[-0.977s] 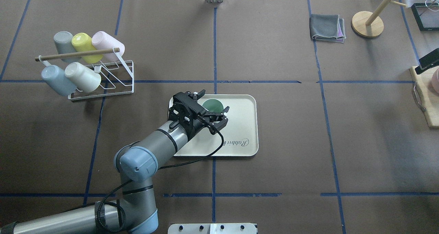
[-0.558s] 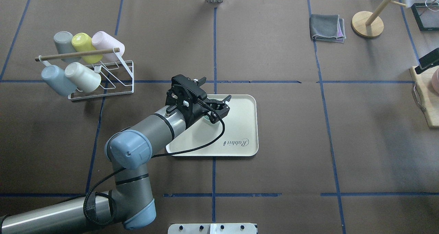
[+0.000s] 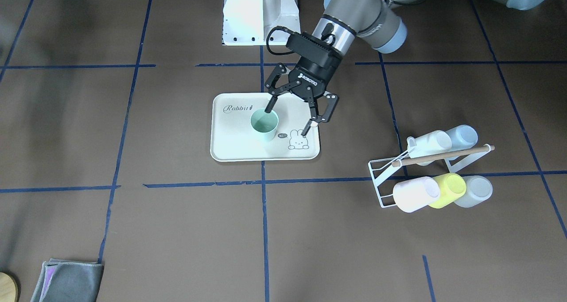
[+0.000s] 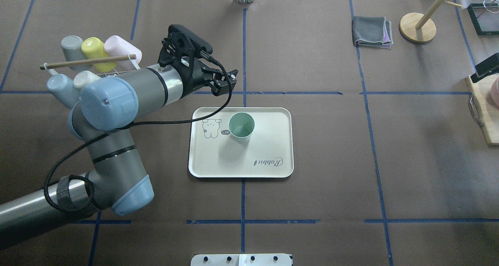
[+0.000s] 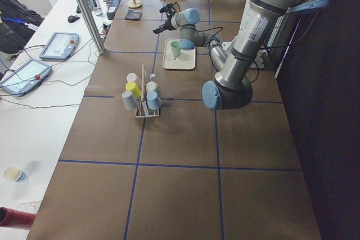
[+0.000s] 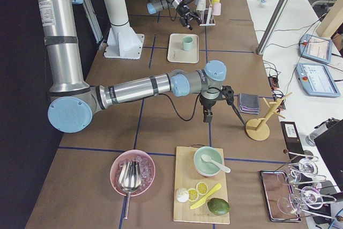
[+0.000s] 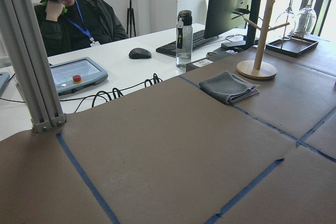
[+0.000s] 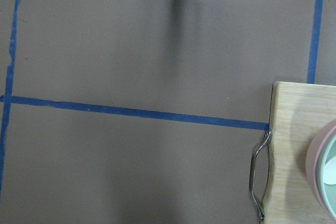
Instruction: Pick up and place green cup on tray
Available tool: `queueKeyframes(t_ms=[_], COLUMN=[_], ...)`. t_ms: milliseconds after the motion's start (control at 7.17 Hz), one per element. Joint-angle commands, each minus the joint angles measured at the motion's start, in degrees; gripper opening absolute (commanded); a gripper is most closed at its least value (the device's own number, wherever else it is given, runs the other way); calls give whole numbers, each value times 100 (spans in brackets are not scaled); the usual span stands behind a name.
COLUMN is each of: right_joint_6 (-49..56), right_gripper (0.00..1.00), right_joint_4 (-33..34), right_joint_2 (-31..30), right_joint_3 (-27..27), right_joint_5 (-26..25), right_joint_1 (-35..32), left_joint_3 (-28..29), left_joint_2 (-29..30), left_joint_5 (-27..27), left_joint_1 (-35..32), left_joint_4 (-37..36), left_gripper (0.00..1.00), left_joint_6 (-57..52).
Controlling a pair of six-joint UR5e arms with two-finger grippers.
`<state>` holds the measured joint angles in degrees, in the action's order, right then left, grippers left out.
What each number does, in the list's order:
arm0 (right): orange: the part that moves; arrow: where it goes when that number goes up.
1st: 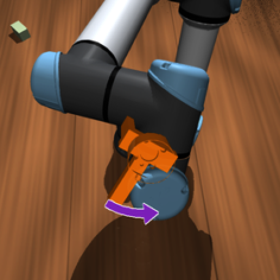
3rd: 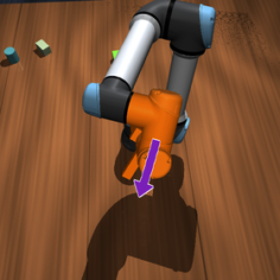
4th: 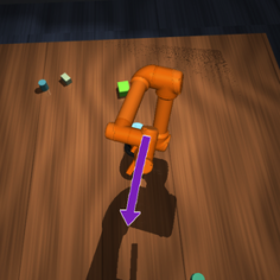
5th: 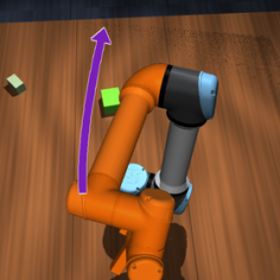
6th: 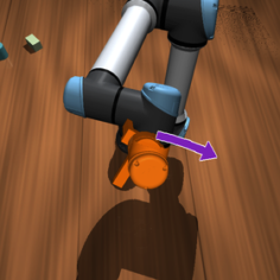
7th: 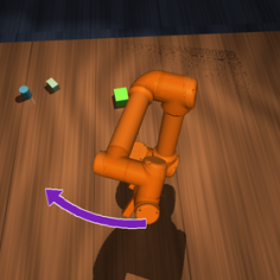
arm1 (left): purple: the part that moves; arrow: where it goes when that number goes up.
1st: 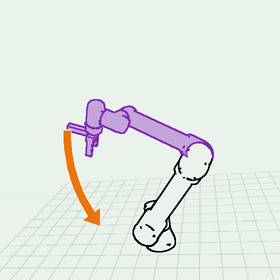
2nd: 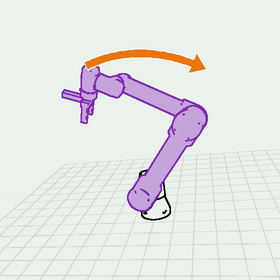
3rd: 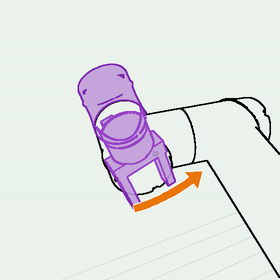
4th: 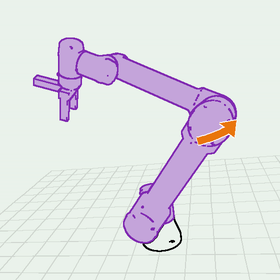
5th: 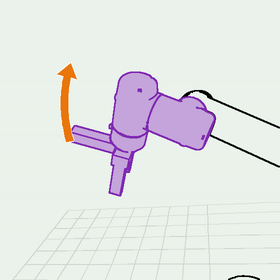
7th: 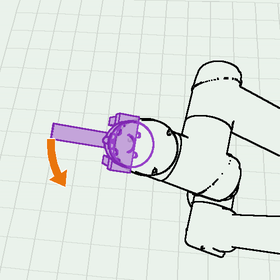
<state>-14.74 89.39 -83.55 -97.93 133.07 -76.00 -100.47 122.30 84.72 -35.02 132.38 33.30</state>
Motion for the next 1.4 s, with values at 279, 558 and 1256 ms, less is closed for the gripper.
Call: queueKeyframes(t_ms=[279, 558, 1256], right_joint_6=[24, 15, 42], right_gripper=[100, 100, 100], right_joint_4=[-9, -26, -35], right_joint_2=[14, 23, -20], right_joint_3=[-16, -68, -139], right_joint_5=[0, 0, 16], right_joint_1=[-81, -116, -519], left_joint_3=[1, 116, 412], left_joint_2=[-620, -1344, -3009], left_joint_5=[4447, 5333, 5266], left_joint_1=[-3318, -4315, -5172], left_joint_4=[-1445, -1803, -3312], left_gripper=[99, 99, 100], left_joint_6=[-130, -1712, -3942])
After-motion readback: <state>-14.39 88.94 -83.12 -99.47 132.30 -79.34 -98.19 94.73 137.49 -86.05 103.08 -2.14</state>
